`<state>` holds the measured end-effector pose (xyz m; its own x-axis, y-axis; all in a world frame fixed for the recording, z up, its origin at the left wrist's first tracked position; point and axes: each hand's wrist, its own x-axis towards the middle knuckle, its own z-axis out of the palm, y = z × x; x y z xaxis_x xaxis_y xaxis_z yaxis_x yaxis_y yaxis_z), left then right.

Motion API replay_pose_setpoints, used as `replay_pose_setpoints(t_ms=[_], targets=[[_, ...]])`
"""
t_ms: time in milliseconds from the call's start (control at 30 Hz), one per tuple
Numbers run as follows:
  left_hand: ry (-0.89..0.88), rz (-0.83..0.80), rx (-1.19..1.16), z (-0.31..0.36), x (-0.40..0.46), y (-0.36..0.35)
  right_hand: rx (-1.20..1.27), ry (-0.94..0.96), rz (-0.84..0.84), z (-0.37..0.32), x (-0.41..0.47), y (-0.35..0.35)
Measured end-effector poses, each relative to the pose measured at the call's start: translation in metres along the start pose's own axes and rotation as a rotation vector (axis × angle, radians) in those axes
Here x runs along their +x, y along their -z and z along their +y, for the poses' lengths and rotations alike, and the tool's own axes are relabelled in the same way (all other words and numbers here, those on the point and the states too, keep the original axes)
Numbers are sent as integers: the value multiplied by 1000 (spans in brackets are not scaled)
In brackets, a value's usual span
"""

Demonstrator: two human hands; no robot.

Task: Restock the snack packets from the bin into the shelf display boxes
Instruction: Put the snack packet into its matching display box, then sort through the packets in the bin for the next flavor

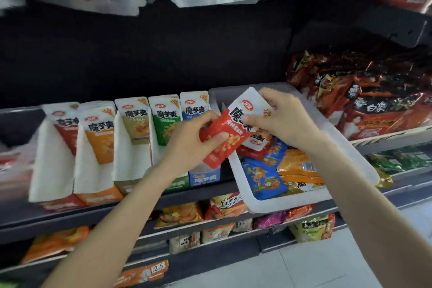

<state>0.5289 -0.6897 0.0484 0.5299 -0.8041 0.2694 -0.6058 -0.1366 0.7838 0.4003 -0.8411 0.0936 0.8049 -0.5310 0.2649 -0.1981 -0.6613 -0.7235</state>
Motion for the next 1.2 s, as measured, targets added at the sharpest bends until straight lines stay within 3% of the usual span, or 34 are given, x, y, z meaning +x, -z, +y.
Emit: replay_pose_setpoints(t_ms=[200,433,533,633,833,1033,1200], targets=[[79,274,72,-34,-32,39,-201,344,-165,-50,35,-44],[204,647,160,-73,-75,113,-139,612,-30,-114,58,-120],[297,719,250,-103,-101,150,-97,649,62,-135,67,-154],[376,688,395,-135,-121,180,-137,659,125,-149,78,-186],[203,594,846,-150,-113,206,-388,624,34,-176,104,-234],[354,390,890,-170,-97,216,-632,584,-138,-191,125,-271],[347,394,897,-180,-93,213,-698,574,-202,-182,133,-303]])
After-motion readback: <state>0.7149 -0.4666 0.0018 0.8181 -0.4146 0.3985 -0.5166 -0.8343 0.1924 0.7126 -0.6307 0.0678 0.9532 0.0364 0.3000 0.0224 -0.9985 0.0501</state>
